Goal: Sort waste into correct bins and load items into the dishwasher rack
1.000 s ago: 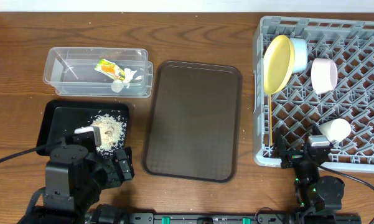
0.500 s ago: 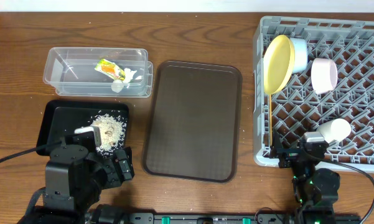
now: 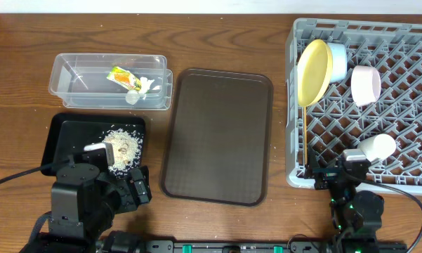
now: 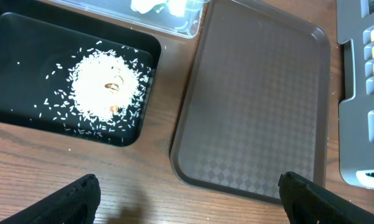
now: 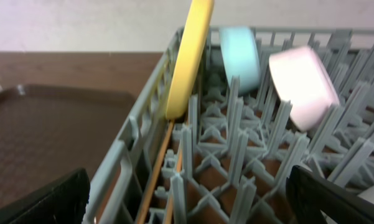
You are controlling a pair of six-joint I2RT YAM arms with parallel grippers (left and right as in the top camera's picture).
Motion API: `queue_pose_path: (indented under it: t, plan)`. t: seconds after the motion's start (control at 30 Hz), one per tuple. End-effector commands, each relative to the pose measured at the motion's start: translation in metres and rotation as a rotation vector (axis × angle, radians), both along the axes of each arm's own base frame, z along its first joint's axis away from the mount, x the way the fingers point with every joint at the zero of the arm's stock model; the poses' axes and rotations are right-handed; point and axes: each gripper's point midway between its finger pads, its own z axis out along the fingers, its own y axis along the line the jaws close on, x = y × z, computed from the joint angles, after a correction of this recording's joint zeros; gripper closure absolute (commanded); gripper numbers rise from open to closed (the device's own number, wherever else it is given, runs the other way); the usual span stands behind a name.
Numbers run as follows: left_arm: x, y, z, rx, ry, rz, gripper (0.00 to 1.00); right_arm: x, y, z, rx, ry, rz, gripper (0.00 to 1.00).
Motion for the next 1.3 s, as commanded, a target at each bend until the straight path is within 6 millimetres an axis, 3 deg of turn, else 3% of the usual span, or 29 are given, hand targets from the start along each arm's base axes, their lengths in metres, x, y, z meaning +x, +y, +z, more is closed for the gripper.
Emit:
queue_pose_path:
  t: [0.0,0.07,1.27]
  plan:
    - [0.0,-0.001,-0.001,-0.005,0.002,-0.007,0.06,-0.002,0.0,0.017,-0.007,-0.082,-0.004,0.01]
    - [0.0,-0.001,-0.001,-0.005,0.002,-0.007,0.06,-0.003,0.0,0.031,-0.005,-0.14,-0.003,0.01]
    - [-0.001,-0.001,-0.002,0.003,0.006,-0.007,0.06,-0.004,0.0,0.024,-0.006,-0.114,-0.003,0.01]
